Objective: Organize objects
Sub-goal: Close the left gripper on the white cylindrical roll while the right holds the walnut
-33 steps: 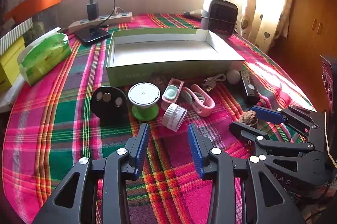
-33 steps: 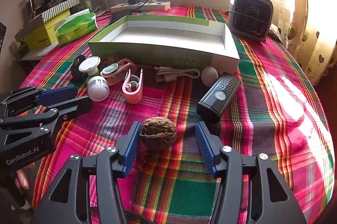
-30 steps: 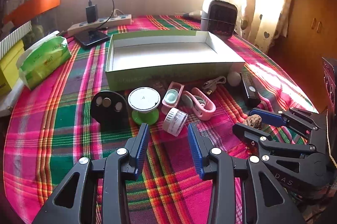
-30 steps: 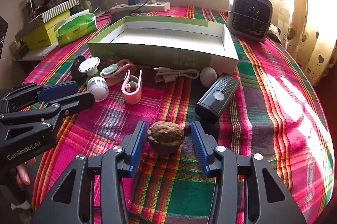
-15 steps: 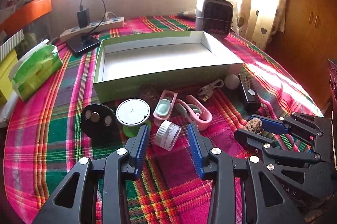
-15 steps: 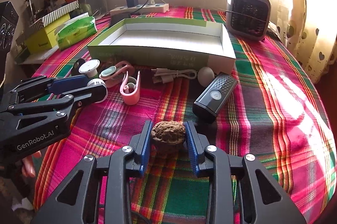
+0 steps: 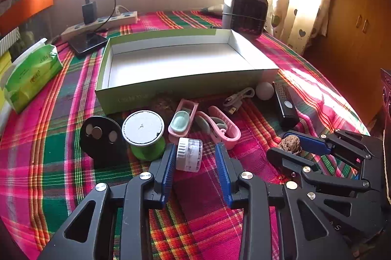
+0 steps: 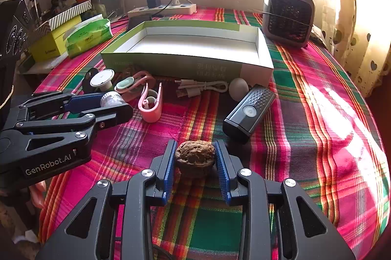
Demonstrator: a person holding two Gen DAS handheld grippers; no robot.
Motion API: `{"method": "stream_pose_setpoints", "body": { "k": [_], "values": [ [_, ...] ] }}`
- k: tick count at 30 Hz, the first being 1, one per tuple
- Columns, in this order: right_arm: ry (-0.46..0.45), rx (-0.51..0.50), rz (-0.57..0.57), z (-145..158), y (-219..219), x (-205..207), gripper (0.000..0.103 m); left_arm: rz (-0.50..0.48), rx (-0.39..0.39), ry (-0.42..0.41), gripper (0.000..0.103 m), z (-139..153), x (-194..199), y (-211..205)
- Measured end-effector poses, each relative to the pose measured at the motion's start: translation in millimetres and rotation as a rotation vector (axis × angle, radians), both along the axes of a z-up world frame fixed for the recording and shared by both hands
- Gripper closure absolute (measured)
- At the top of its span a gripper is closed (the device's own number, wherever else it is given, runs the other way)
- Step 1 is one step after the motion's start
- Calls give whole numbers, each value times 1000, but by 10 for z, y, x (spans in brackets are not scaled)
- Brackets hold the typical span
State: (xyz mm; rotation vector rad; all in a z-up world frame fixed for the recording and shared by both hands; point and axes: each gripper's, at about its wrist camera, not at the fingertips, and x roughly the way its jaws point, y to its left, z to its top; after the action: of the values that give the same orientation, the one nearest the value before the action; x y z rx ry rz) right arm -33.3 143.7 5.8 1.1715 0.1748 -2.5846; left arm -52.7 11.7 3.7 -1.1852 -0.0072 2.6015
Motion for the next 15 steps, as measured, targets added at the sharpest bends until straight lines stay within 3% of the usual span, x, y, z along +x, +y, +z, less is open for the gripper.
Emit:
{"method": "stream_pose_setpoints", "body": {
  "k": [15],
  "values": [
    [-1,0,1,1,1,-5,70,32,22,-27,83,-29,-47,-41]
  ]
}}
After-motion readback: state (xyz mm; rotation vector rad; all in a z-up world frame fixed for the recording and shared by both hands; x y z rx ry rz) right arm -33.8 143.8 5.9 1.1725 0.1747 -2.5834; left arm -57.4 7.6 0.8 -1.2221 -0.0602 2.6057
